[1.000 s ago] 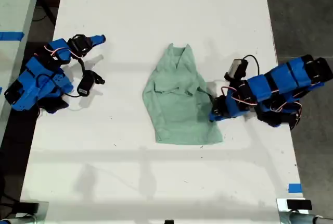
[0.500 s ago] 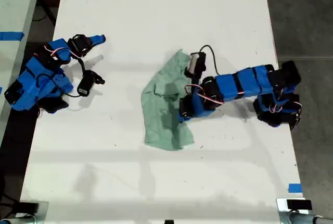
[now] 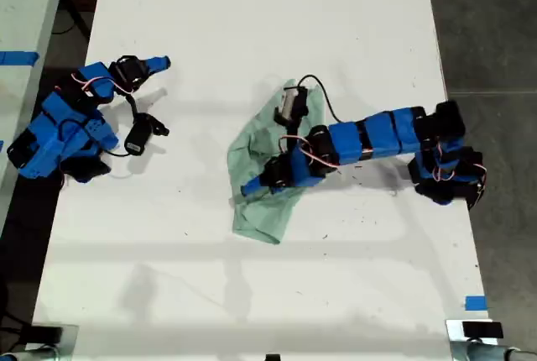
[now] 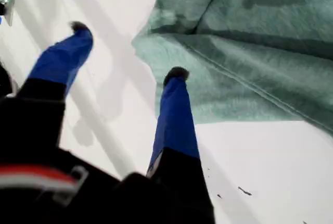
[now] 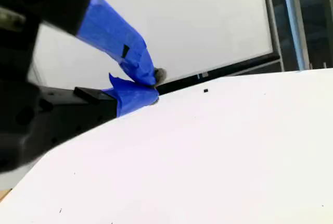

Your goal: Fold t shirt

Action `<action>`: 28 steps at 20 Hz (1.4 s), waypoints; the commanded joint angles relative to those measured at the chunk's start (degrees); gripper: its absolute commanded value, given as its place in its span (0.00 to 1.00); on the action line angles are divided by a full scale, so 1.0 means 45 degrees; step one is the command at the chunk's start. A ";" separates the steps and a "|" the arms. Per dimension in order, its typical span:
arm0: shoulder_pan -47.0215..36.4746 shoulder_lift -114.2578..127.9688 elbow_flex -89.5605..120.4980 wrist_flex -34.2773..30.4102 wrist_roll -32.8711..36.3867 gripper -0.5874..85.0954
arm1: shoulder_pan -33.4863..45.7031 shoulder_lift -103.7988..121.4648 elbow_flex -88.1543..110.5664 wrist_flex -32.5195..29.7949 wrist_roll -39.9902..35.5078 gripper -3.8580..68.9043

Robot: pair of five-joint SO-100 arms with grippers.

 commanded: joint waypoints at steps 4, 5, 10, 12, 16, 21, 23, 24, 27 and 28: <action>-0.0020 0.0156 0.0527 -0.0039 -0.0039 0.00 | 0.0625 0.4336 0.0742 0.3086 0.0000 0.52; -0.0020 0.0156 0.0527 -0.0039 -0.0039 0.00 | 0.0859 0.5254 0.1445 0.3691 -0.0254 0.27; -0.0020 0.0156 0.0527 -0.0039 -0.0039 0.00 | 0.3496 1.3770 1.2891 0.0996 0.0352 0.05; -0.0020 0.0156 0.0527 -0.0039 -0.0039 0.00 | 0.5430 1.9609 1.9297 -0.1641 -0.0488 0.05; -0.0020 0.0156 0.0527 -0.0078 -0.0039 0.00 | 0.7480 2.7852 2.5898 0.0078 -0.1543 0.07; 0.0078 0.0156 0.0527 -0.0020 -0.0098 0.00 | 0.7637 2.8125 2.6191 0.0586 -0.1035 0.21; 0.0059 0.0156 0.0527 -0.0020 -0.0117 0.00 | 0.7402 2.8125 2.6172 0.0684 -0.0566 0.12; 0.0059 0.0156 0.0527 -0.0020 -0.0117 0.00 | 0.7285 2.8125 2.6172 0.0703 -0.0410 0.09; 0.0039 0.0156 0.0527 0.0020 -0.0156 0.00 | 0.7227 2.8125 2.6152 0.0742 -0.0273 0.08; 0.0020 0.0156 0.0527 0.0020 -0.0156 0.00 | 0.7207 2.8125 2.6152 0.0742 -0.0293 0.08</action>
